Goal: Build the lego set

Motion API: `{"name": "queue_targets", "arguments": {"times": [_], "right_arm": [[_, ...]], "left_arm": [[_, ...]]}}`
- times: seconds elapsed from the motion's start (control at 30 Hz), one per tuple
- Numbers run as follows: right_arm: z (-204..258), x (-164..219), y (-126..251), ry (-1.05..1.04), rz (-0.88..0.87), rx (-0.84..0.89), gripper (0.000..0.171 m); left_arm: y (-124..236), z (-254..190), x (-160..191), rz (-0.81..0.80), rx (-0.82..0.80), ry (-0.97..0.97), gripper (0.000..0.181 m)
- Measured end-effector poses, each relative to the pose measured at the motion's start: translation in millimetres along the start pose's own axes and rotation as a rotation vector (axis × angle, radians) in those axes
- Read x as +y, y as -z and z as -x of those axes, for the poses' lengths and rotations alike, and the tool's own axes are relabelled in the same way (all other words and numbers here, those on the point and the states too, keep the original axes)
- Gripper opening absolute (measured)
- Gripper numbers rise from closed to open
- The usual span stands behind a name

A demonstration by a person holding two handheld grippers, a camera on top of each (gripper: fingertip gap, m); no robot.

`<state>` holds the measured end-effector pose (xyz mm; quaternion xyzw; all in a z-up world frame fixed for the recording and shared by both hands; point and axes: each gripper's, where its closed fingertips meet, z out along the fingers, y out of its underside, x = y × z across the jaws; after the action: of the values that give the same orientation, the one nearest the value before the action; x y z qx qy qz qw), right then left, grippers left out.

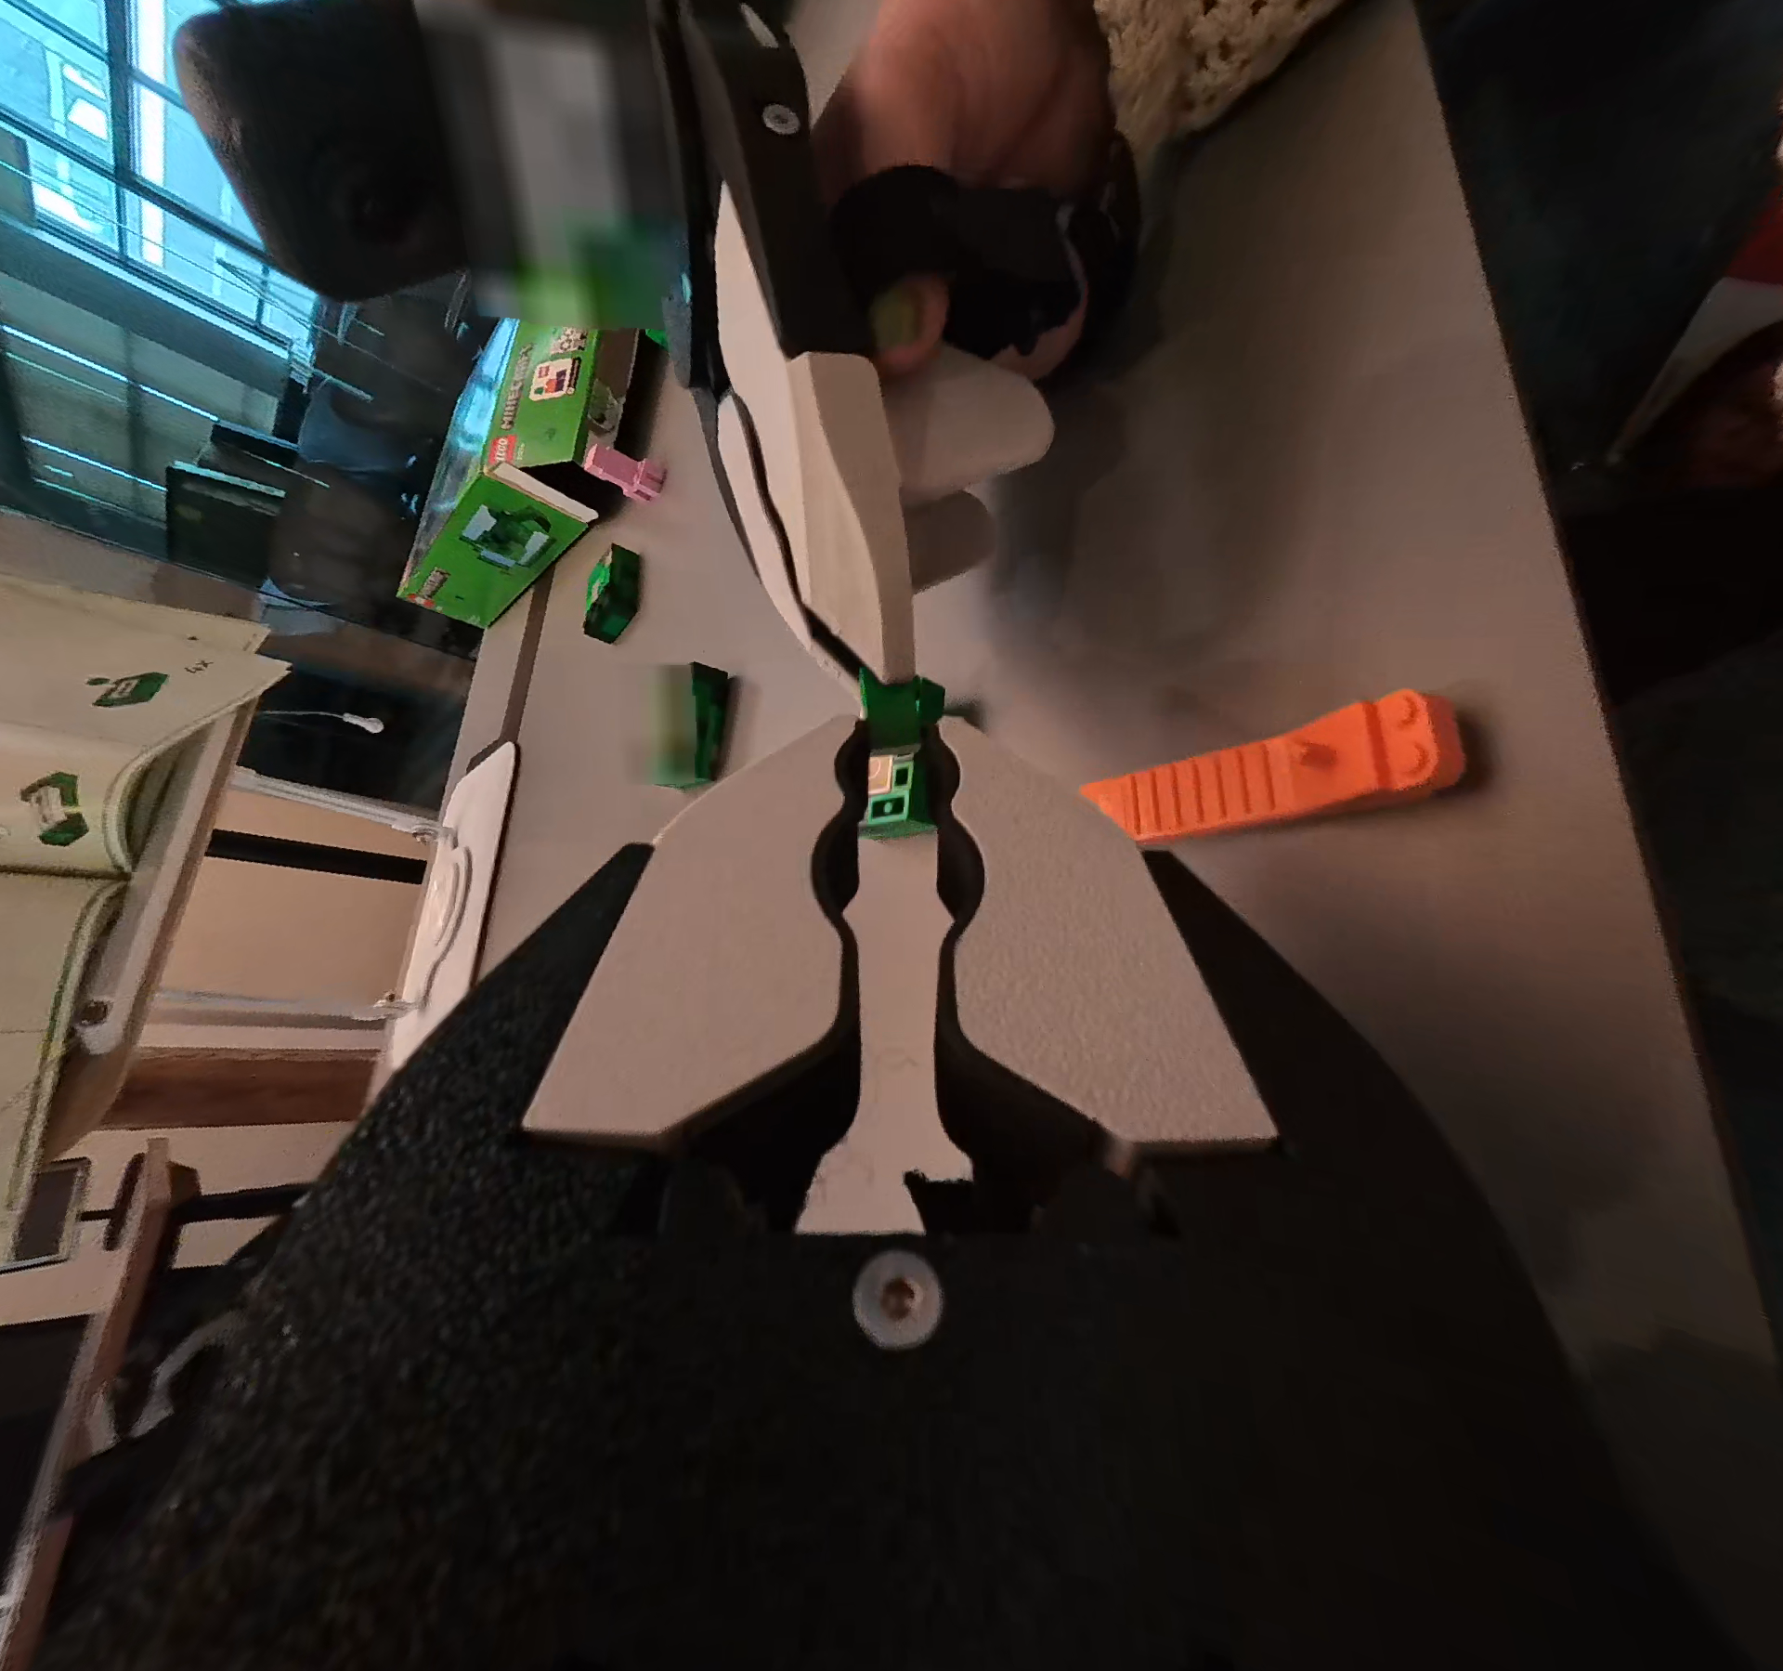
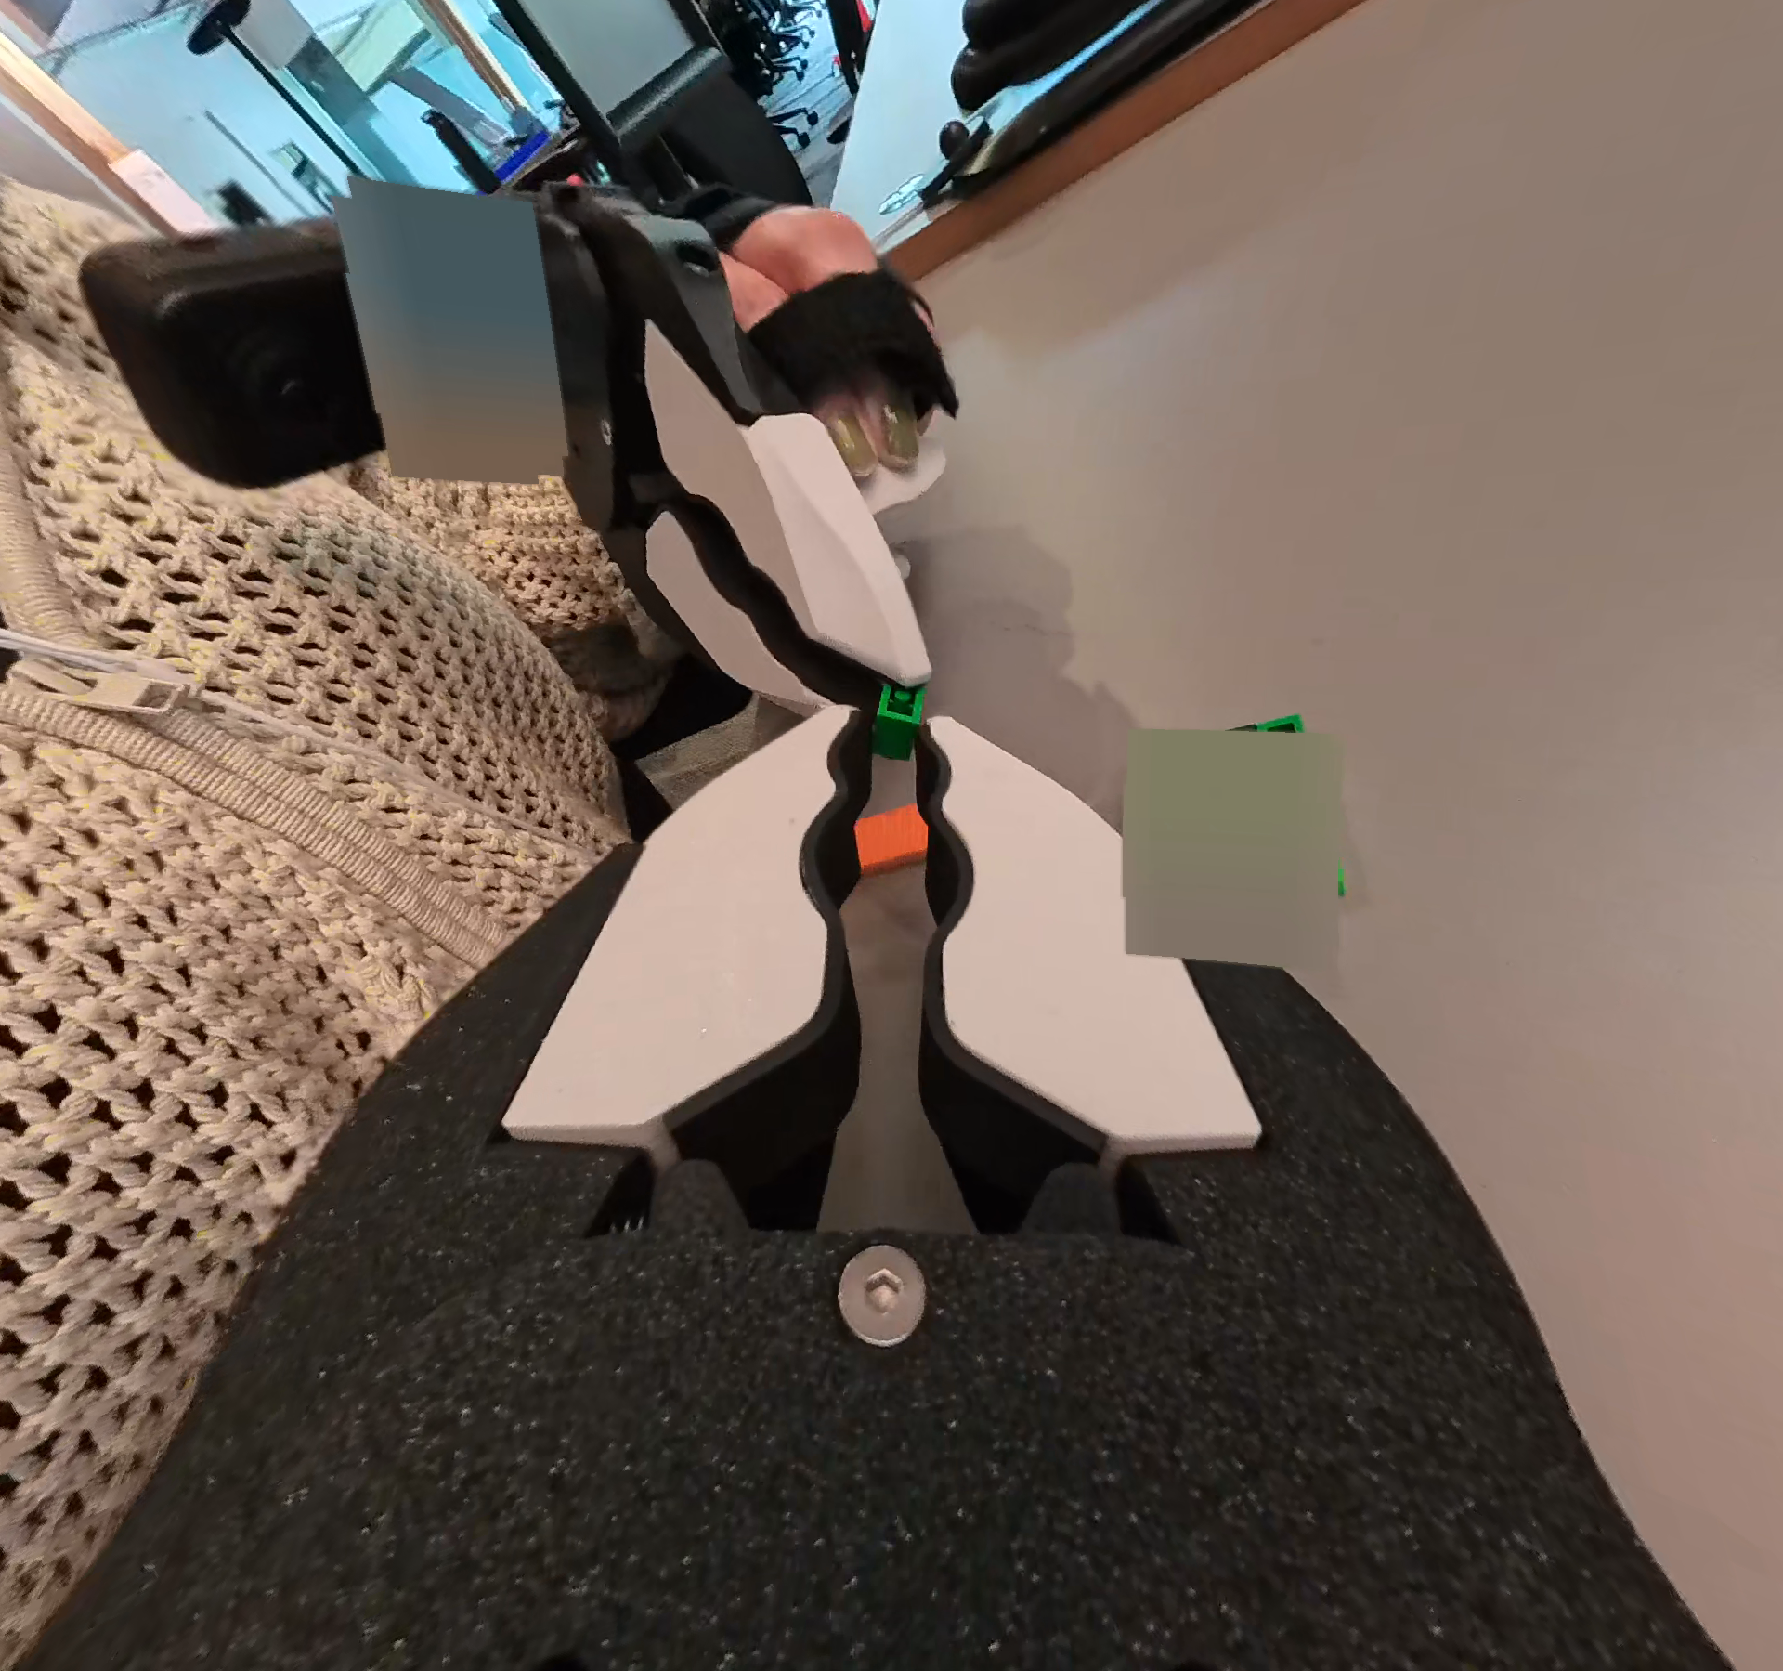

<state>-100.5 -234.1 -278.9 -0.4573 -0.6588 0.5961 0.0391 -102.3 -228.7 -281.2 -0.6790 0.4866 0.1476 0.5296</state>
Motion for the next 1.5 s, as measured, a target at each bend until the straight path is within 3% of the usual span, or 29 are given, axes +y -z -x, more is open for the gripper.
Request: {"name": "queue_targets", "arguments": {"times": [0.1,0.2,0.33,0.5,0.67,0.7,0.87,1.13,1.37,1.5], "right_arm": [[-10.9,-2.8,11.0,0.059,-0.012,0.077,0.008],[-34.5,-10.5,33.6,0.176,-0.037,0.223,0.008],[-51.8,-11.0,50.4,0.296,-0.006,0.279,0.008],[-58.3,0.6,50.3,0.415,0.087,0.253,0.008],[-62.5,5.0,48.6,0.449,0.145,0.223,0.008],[-62.1,5.4,48.2,0.450,0.151,0.209,0.008],[-65.3,1.9,57.5,0.477,0.134,0.158,0.008],[-84.3,-21.1,106.3,0.581,-0.057,0.228,0.008],[-98.1,-21.0,132.5,0.581,-0.077,0.302,0.008],[-103.1,-19.2,129.3,0.554,-0.046,0.315,0.008]], "left_arm": [[-5.8,4.9,2.9,-0.015,0.025,0.159,0.015],[-16.2,9.2,20.6,0.050,0.091,0.309,0.044],[-34.3,5.7,38.9,0.089,0.269,0.502,0.061],[-47.4,-2.0,44.5,0.101,0.464,0.601,0.056],[-52.1,-10.3,47.1,0.123,0.536,0.595,0.043],[-52.7,-10.2,46.3,0.114,0.535,0.594,0.036],[-64.1,2.1,44.9,0.066,0.409,0.515,0.035],[-103.7,47.4,20.3,-0.100,0.214,0.384,0.035],[-133.3,56.7,21.8,-0.181,0.299,0.277,0.035],[-132.2,65.9,21.1,-0.212,0.246,0.293,0.035]]}}
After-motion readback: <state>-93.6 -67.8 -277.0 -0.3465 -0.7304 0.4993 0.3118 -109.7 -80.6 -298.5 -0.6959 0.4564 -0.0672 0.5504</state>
